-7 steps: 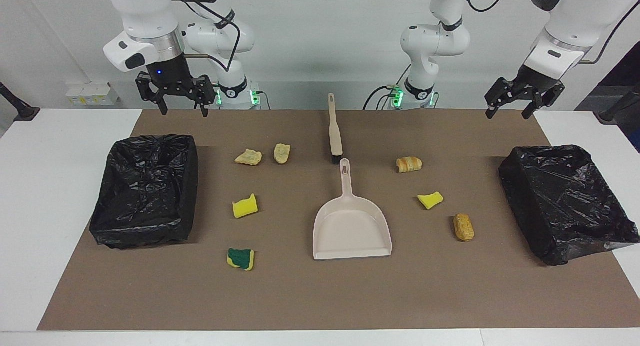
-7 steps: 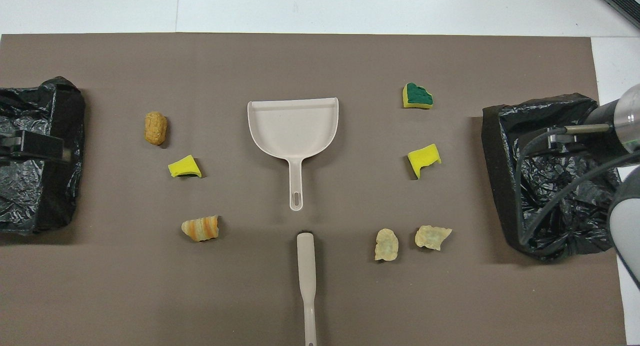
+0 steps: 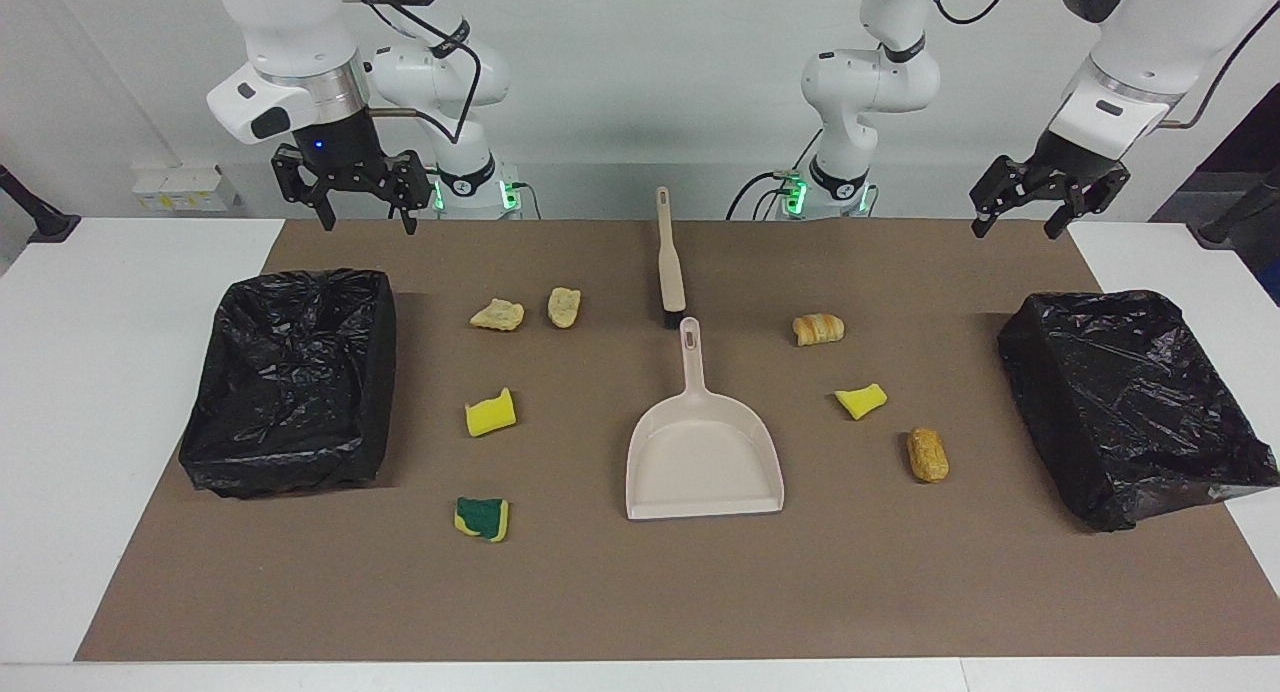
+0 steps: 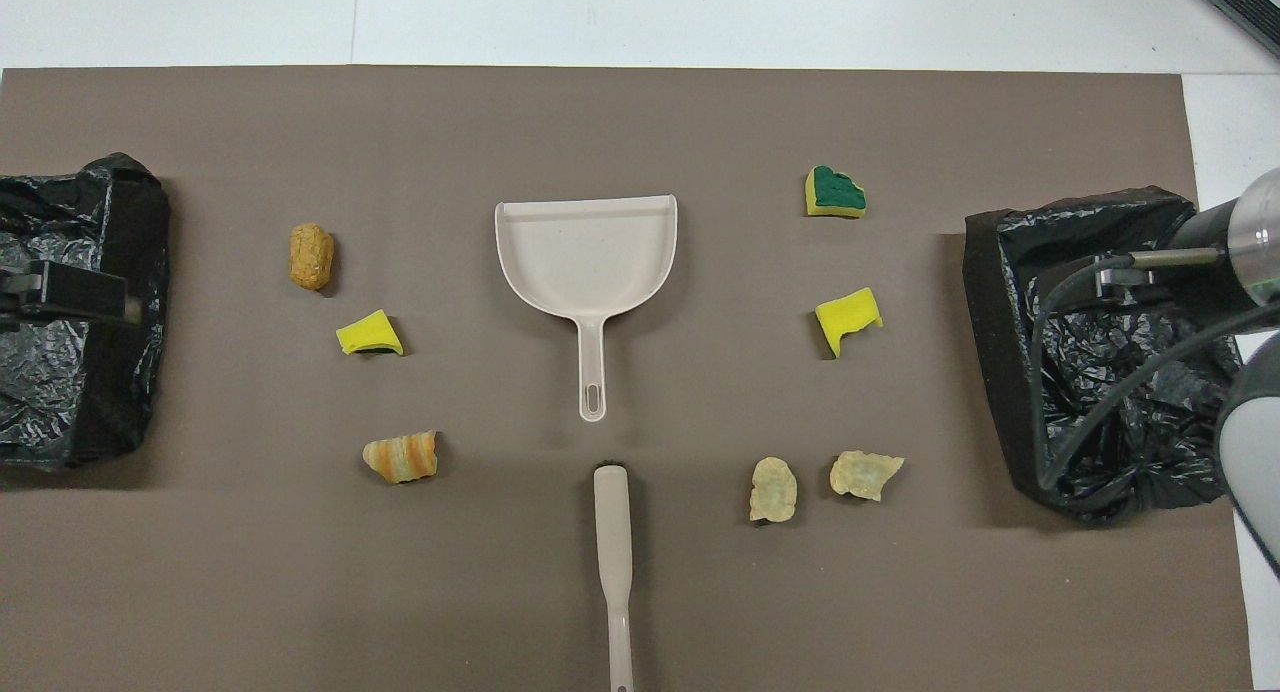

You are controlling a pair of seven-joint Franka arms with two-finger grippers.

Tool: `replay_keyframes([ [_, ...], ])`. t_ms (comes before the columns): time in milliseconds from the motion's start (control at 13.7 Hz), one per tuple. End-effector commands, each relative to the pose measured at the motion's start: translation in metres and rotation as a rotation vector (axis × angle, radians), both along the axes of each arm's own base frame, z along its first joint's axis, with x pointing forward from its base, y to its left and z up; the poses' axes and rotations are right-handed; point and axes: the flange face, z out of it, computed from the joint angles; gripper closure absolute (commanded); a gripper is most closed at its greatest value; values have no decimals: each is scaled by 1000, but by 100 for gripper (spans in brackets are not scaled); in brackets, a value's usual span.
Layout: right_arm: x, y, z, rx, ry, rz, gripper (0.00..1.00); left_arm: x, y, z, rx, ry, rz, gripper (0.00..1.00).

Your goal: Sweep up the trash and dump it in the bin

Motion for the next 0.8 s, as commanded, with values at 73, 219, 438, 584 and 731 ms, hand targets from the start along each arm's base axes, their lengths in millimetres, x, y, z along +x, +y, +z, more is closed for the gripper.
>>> replay_keyframes([
  [73, -6, -4, 1, 15, 11, 10, 0, -5, -3, -2, -10, 9, -13, 0],
  [219, -5, -5, 2, 16, 5, 9, 0, -6, -7, -6, -12, 22, -19, 0],
  [438, -6, -4, 1, 16, 7, 9, 0, -8, -18, -19, -14, 44, -34, 0],
  [584, -5, -4, 1, 17, 8, 10, 0, -16, -34, -37, -14, 69, -64, 0],
  [731, -5, -4, 1, 16, 8, 10, 0, -23, -52, -63, -14, 70, -95, 0],
])
